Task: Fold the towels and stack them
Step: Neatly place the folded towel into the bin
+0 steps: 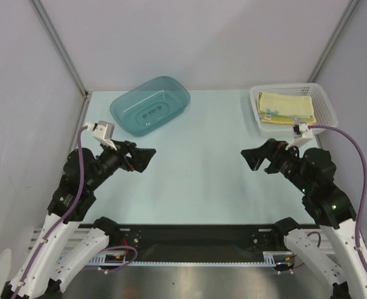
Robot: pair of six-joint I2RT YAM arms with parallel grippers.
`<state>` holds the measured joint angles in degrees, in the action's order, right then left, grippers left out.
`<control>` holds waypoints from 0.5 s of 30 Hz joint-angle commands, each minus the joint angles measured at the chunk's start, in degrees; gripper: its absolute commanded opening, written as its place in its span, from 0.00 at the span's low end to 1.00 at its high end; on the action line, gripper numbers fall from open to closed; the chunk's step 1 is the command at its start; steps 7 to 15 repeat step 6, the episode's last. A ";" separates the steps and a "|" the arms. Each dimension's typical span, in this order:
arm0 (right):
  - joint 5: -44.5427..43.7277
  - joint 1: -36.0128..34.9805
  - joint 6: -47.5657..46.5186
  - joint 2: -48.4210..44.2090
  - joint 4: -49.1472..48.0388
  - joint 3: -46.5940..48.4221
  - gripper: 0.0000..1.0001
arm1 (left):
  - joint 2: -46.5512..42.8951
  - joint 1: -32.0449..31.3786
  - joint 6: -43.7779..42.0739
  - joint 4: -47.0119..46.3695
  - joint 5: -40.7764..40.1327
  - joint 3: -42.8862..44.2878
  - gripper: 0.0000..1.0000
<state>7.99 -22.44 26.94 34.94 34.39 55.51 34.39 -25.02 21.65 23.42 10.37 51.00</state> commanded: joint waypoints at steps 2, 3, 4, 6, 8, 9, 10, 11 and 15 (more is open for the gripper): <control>-6.31 -0.15 -1.88 -1.36 -0.91 1.62 1.00 | -0.47 -0.21 1.64 -0.83 2.46 -0.47 1.00; -7.01 -0.24 -2.59 -1.28 -0.47 2.15 1.00 | -0.47 -0.21 1.47 -0.57 2.46 -0.38 1.00; -7.54 -0.24 -2.59 -1.02 0.06 2.67 1.00 | -0.47 -0.21 1.38 -0.48 2.46 -0.20 1.00; -7.99 -0.15 -2.77 -1.10 0.24 3.21 1.00 | -0.47 -0.21 1.20 0.05 2.20 0.06 1.00; -7.99 -0.15 -2.77 -1.10 0.24 3.21 1.00 | -0.47 -0.21 1.20 0.05 2.20 0.06 1.00; -7.99 -0.15 -2.77 -1.10 0.24 3.21 1.00 | -0.47 -0.21 1.20 0.05 2.20 0.06 1.00; -7.99 -0.15 -2.77 -1.10 0.24 3.21 1.00 | -0.47 -0.21 1.20 0.05 2.20 0.06 1.00; -7.99 -0.15 -2.77 -1.10 0.24 3.21 1.00 | -0.47 -0.21 1.20 0.05 2.20 0.06 1.00; -7.99 -0.15 -2.77 -1.10 0.24 3.21 1.00 | -0.47 -0.21 1.20 0.05 2.20 0.06 1.00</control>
